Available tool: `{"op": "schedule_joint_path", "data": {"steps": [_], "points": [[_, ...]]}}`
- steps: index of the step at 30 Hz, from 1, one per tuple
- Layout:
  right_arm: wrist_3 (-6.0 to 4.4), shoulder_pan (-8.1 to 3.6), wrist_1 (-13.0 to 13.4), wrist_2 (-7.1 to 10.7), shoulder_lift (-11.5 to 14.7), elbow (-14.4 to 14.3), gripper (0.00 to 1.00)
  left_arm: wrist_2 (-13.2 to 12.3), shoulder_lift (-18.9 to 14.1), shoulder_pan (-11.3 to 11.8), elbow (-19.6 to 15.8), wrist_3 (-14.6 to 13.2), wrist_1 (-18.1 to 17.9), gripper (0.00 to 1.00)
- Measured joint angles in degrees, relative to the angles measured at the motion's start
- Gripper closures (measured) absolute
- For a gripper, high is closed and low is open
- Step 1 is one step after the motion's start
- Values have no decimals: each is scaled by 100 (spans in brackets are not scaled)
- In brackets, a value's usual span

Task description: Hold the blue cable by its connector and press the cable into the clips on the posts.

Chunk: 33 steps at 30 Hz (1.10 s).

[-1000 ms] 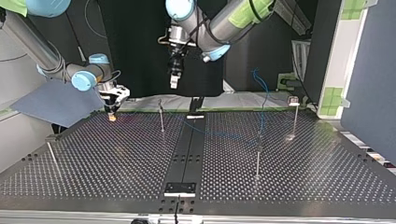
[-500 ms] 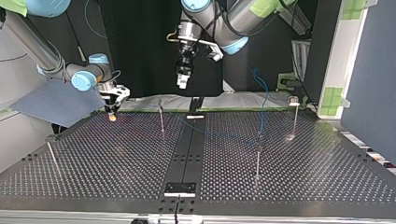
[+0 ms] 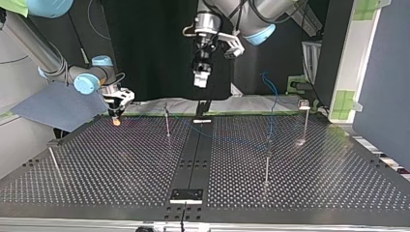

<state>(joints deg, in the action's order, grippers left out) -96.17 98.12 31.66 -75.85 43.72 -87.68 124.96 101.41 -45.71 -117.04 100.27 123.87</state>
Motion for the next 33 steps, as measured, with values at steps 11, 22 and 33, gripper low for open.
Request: {"op": "schedule_joint_path", "data": {"steps": [11, 22, 33], "points": [[0, -7, -1, 7, 0, 0, 100, 13, -502, -16, -501, -32, -131, 0], [0, -7, -1, 9, 1, 0, 100, 7, -749, 38, -1070, 3, -28, 0], [0, -7, 4, 5, -3, 0, 100, -54, -751, 191, -1615, -87, 245, 0]]}}
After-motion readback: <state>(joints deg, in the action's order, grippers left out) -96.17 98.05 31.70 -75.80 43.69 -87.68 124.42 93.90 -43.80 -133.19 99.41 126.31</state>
